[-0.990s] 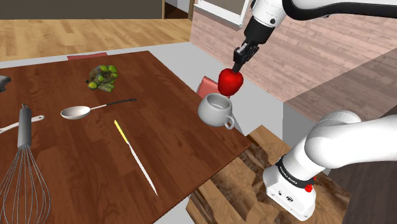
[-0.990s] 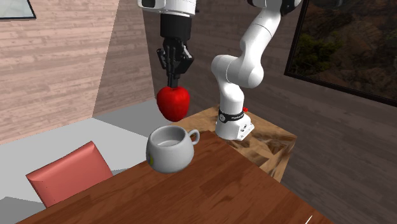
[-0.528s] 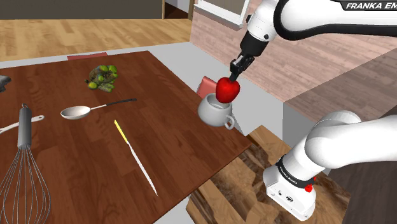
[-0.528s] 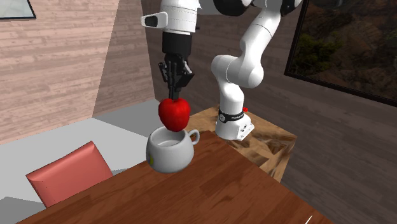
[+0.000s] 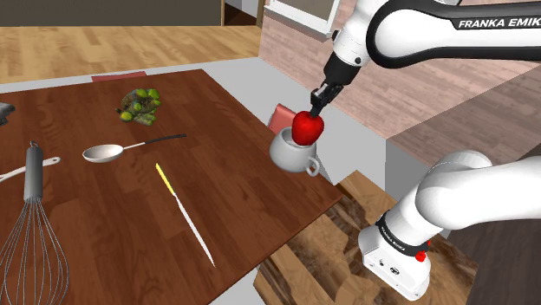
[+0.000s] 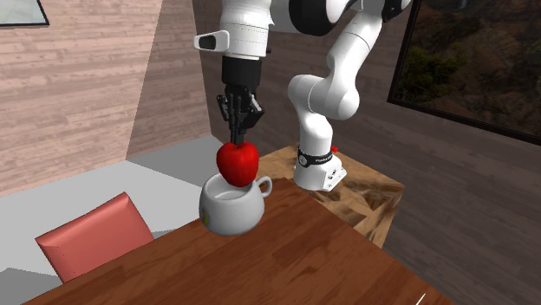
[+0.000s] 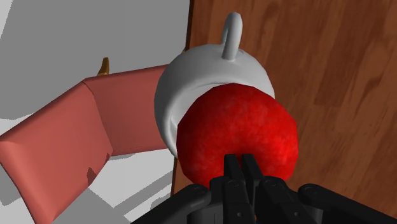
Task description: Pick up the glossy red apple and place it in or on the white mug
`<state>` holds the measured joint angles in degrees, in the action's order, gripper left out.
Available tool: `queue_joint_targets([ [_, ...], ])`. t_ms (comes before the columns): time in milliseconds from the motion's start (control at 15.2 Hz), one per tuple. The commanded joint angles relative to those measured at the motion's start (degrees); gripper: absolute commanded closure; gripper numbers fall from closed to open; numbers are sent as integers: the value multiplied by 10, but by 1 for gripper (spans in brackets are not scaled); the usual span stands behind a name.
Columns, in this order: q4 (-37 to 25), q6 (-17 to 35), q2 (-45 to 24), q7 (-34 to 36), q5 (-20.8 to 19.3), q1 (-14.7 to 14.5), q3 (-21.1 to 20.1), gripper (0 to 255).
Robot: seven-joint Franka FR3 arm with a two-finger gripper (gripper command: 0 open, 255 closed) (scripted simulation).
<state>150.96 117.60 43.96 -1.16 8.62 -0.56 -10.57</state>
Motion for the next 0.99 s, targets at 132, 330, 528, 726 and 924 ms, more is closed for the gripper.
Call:
queue_joint_targets([
  [132,2,0,-1,0,0,0,0,255],
  [330,2,0,-1,0,0,0,0,0],
  [528,2,0,-1,0,0,0,0,0],
  [726,-45,-65,17,1,-6,1,8,0],
  [924,-58,-81,20,1,-7,2,10,0],
])
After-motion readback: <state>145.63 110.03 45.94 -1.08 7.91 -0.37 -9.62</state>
